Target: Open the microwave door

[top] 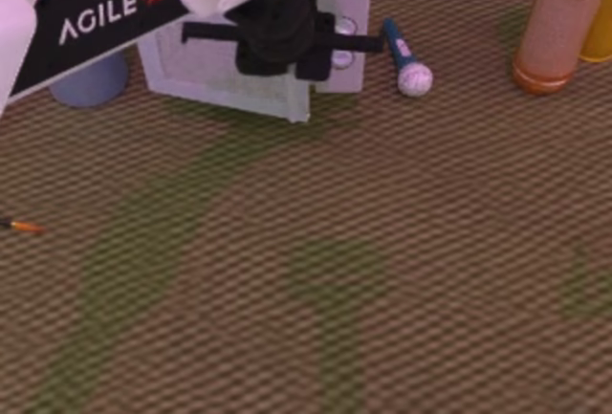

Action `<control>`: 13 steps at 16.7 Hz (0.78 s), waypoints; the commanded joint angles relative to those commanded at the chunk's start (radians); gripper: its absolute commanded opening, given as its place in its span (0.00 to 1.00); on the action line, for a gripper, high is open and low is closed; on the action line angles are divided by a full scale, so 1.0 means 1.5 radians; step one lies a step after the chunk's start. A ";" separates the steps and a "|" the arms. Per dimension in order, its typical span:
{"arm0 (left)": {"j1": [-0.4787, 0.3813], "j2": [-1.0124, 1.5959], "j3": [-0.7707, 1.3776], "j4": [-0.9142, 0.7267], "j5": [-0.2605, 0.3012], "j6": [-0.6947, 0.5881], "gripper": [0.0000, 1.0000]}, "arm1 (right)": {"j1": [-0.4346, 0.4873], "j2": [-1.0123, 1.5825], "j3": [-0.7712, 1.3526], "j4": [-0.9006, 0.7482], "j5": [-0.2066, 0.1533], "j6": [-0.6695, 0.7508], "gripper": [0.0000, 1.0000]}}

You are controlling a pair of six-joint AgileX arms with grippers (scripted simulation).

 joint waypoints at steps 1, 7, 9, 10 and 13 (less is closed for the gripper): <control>0.000 0.000 0.000 0.000 0.000 0.000 0.00 | 0.000 0.000 0.000 0.000 0.000 0.000 1.00; -0.001 -0.015 -0.026 0.012 0.012 0.017 0.00 | 0.000 0.000 0.000 0.000 0.000 0.000 1.00; 0.005 -0.037 -0.060 0.027 0.025 0.044 0.00 | 0.000 0.000 0.000 0.000 0.000 0.000 1.00; 0.008 -0.048 -0.075 0.034 0.030 0.056 0.00 | 0.000 0.000 0.000 0.000 0.000 0.000 1.00; 0.011 -0.061 -0.092 0.044 0.037 0.071 0.00 | 0.000 0.000 0.000 0.000 0.000 0.000 1.00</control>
